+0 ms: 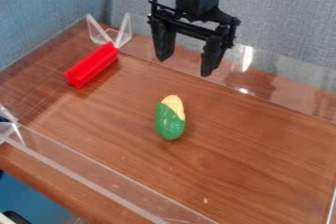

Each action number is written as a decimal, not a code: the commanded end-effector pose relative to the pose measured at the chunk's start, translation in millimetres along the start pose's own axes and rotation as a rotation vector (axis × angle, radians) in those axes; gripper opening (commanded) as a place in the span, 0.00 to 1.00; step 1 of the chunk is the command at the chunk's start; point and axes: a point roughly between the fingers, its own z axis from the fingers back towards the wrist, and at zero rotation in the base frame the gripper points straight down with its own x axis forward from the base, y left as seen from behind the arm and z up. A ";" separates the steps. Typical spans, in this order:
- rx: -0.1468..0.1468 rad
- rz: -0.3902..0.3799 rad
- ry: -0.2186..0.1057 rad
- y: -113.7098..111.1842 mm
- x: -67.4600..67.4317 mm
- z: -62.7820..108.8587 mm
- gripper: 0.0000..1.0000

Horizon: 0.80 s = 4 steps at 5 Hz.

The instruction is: Put the red object to the right side of the table

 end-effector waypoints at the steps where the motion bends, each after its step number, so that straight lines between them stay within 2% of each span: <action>1: -0.005 0.074 0.017 5.3 0.0 -0.4 1.00; 2: -0.005 0.172 0.034 23.9 1.3 -2.1 1.00; 4: 0.022 0.185 0.026 86.0 5.8 -20.5 1.00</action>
